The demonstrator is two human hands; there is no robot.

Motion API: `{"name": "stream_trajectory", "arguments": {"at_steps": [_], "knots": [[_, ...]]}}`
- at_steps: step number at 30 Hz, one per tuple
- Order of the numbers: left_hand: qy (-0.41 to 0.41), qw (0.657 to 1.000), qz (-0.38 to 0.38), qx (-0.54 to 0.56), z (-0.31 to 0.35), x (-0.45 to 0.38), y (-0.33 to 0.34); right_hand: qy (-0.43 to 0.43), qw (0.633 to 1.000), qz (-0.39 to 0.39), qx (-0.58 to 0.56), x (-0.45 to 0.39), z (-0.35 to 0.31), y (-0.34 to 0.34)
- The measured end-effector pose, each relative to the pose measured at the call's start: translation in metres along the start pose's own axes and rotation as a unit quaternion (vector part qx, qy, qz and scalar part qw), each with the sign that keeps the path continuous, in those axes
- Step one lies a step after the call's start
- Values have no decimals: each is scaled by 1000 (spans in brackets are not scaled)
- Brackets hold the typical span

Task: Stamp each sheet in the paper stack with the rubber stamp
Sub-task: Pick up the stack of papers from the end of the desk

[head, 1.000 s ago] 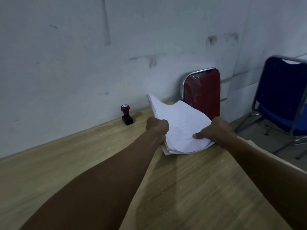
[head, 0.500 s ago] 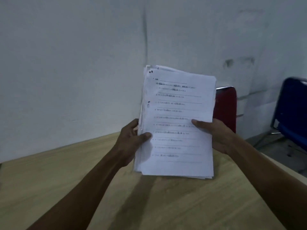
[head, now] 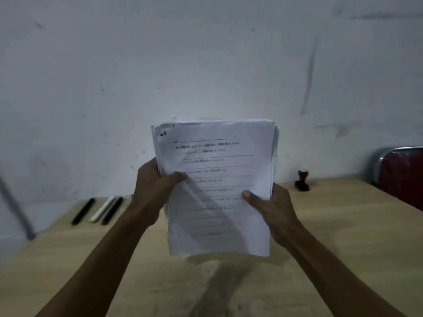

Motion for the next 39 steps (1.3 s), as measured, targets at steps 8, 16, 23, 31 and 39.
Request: {"name": "stream_trajectory", "arguments": {"at_steps": [8,16,23,31,39], "knots": [[4,999,46,-21,22,39,-98,-9,997,-72,-6,37,-3,89],[28,999,37,-14,37,44,-110,-16,996,-86,3,37,-21,102],[68,997,29,-20,54,31,-107,-10,997,-81,14,37,-25,106],[95,995,37,-20,62,32,-107,-12,995,-96,30,36,-29,115],[17,999,31,-5,27,37,-125,58,984,-155,71,48,14,113]]}}
Point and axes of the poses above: each hand's wrist, its own x-axis away from the middle knuckle, its own y-axis out of the palm, z = x × y, the point moved 7 cm from there along -x, towards the middle knuckle, and after that the axes turned 12 degrees about x, right-handed, at the moved point
